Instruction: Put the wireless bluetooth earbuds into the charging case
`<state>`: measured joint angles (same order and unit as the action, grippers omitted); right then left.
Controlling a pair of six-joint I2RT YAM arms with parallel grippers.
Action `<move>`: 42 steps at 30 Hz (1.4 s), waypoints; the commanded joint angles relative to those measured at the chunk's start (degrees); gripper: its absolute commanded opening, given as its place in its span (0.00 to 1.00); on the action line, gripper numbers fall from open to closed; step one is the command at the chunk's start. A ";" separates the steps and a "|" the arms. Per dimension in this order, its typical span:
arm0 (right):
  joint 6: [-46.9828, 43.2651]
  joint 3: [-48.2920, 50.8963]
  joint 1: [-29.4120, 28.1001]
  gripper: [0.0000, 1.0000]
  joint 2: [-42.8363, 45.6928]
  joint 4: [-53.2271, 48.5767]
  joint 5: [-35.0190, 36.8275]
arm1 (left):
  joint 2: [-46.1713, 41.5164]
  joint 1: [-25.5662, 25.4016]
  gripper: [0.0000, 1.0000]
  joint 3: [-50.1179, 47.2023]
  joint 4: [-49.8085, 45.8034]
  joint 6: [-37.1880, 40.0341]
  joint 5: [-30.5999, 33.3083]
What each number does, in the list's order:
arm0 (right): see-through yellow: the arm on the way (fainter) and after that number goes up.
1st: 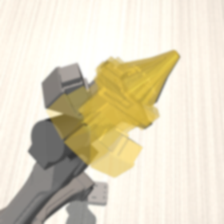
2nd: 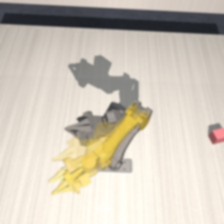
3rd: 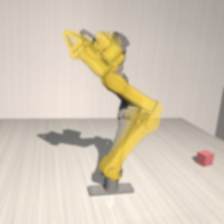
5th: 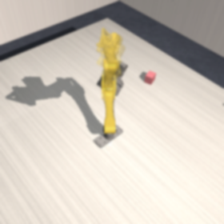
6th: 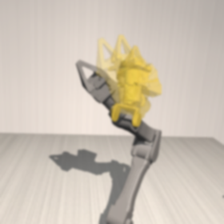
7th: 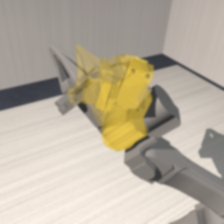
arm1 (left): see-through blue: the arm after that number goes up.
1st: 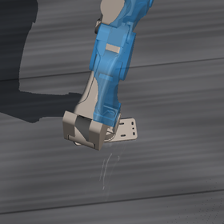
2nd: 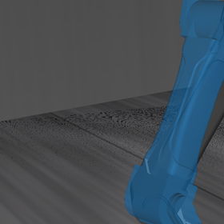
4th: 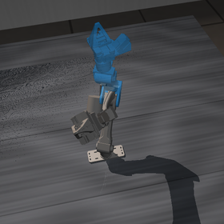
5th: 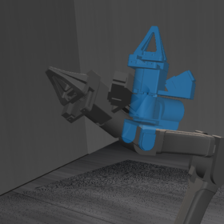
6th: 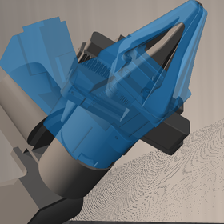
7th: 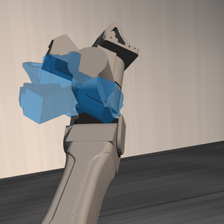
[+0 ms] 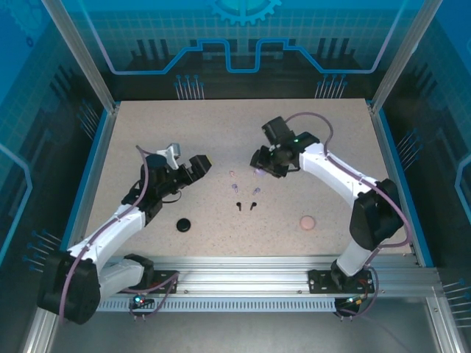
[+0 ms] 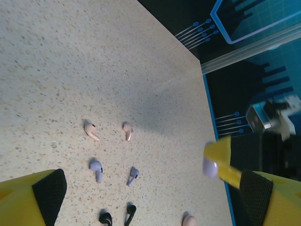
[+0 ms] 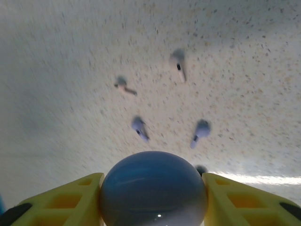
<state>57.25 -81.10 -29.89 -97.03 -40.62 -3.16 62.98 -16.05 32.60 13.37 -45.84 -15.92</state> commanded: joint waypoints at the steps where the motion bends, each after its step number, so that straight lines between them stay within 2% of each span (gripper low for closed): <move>1: 11.00 -2.84 1.70 0.49 -3.00 5.96 -7.81 | 1.71 -2.52 0.99 -1.59 12.35 -1.62 1.11; 8: 23.22 -5.53 1.98 0.49 -6.89 10.34 -9.14 | 8.22 -8.76 0.97 -2.78 21.98 2.83 5.65; 12: 26.42 -6.54 0.92 0.49 -7.28 10.76 -7.51 | 13.70 -11.20 0.85 -2.23 27.66 4.21 7.04; 19: 27.47 -7.57 -1.26 0.50 -7.52 9.77 -5.50 | 22.08 -13.82 0.69 2.20 31.69 5.63 6.80; 42: 27.77 -6.48 -2.94 0.49 -8.17 11.13 -5.70 | 32.88 -14.62 0.44 8.35 38.93 2.89 9.58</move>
<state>84.05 -87.02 -32.16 -104.66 -30.39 -9.21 95.20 -30.28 39.20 48.99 -42.30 -7.75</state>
